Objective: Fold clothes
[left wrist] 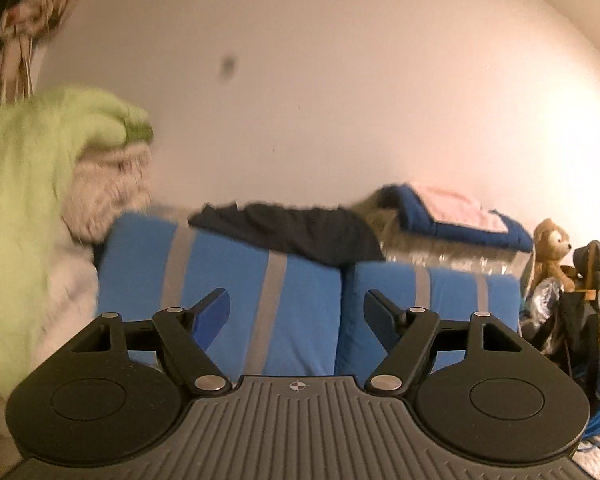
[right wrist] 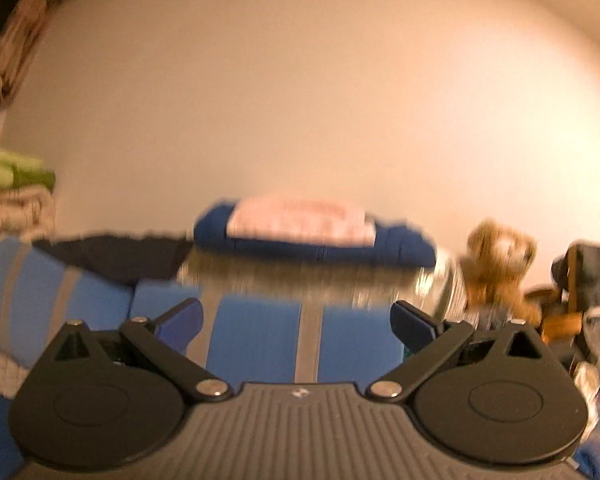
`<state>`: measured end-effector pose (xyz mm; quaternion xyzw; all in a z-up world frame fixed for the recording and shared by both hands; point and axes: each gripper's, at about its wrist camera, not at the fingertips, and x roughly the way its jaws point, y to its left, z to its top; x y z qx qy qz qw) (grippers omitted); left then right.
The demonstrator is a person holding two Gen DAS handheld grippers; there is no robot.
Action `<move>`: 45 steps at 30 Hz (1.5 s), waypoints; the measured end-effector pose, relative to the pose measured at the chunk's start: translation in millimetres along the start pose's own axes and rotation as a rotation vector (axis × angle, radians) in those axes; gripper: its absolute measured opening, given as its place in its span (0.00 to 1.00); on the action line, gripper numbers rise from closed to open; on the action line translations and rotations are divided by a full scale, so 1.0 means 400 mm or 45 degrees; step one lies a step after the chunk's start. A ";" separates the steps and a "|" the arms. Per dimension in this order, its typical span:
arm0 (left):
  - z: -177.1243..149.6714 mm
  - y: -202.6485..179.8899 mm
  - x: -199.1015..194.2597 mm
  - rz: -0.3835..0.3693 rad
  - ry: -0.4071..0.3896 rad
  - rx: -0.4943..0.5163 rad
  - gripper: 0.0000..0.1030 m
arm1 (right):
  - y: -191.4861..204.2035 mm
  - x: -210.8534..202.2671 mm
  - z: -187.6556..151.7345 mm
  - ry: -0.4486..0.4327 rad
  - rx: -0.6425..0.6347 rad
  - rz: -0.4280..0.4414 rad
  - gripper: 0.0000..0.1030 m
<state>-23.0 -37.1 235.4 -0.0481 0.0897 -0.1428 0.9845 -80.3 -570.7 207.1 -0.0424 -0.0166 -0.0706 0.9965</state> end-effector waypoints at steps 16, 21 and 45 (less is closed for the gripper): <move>-0.006 0.089 -0.318 0.114 0.118 0.062 0.76 | -0.243 -0.320 0.092 0.124 0.197 0.017 1.00; -0.103 0.108 -0.346 0.088 0.194 0.035 0.78 | -0.259 -0.374 0.017 0.212 0.204 0.048 1.00; -0.599 0.216 -0.207 -0.299 0.715 -0.671 0.75 | -0.133 -0.407 -0.368 0.587 0.261 0.350 1.00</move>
